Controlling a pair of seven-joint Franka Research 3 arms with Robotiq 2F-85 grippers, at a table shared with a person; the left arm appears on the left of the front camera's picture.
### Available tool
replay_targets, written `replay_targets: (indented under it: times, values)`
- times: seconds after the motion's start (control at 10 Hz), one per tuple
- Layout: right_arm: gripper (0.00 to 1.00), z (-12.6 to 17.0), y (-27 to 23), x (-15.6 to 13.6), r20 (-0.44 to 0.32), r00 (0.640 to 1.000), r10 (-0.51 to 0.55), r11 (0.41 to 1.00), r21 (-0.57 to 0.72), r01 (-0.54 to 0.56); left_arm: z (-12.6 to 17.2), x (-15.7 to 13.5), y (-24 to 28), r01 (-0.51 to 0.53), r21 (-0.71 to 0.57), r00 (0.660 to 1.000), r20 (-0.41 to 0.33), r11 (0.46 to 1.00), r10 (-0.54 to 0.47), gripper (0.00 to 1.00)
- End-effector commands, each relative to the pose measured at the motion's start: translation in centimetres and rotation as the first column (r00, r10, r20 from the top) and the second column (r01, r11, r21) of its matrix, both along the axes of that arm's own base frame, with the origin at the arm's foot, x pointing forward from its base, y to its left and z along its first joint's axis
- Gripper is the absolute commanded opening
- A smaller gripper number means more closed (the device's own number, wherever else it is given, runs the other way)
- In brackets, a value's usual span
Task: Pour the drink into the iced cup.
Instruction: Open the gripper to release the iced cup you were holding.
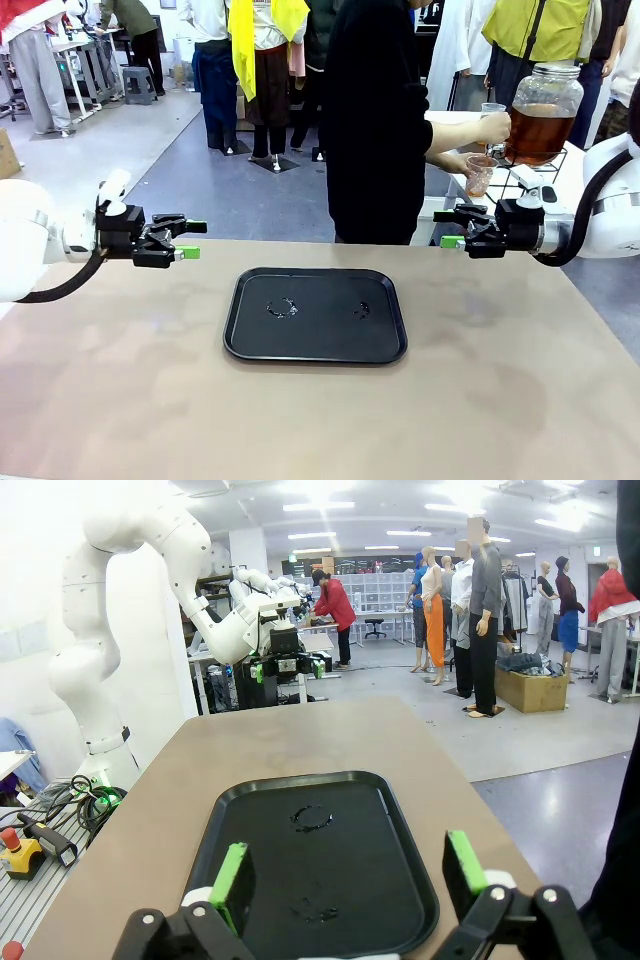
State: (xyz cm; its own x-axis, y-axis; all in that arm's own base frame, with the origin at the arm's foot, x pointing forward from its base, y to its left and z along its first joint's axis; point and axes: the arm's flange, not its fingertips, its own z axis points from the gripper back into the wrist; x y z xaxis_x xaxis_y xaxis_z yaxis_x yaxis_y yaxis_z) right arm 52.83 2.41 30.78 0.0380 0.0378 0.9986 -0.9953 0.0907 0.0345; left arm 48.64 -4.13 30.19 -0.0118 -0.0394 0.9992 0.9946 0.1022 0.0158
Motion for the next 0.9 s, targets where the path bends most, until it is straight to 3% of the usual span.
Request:
replay_targets:
  times: [0.0,0.8]
  values:
    - [1.00,0.32,0.05,0.37,0.003,1.000,0.003,1.000,0.000,-0.003,0.15,0.03,-0.15,-0.011,-0.011,1.000,0.003,1.000,0.011,1.00]
    - [1.00,0.32,0.05,0.37,0.003,1.000,0.003,1.000,0.000,-0.003,0.15,0.03,-0.15,-0.011,-0.011,1.000,0.003,1.000,0.011,1.00]
